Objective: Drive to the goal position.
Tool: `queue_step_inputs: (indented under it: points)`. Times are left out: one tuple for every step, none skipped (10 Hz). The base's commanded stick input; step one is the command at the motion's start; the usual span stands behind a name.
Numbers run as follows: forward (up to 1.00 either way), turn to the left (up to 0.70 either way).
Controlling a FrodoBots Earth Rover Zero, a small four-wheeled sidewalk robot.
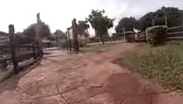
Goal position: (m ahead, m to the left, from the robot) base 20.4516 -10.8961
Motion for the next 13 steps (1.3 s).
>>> queue_step_inputs:
  points:
    - [0.70,0.00]
    - [0.70,0.00]
    - [0.70,0.00]
    - [0.70,0.00]
    - [0.70,0.00]
    - [0.70,0.00]
    - [0.70,0.00]
    - [0.70,0.00]
    - [0.70,0.00]
    - [0.70,0.00]
    - [0.70,0.00]
    - [0.70,0.00]
    - [0.70,0.00]
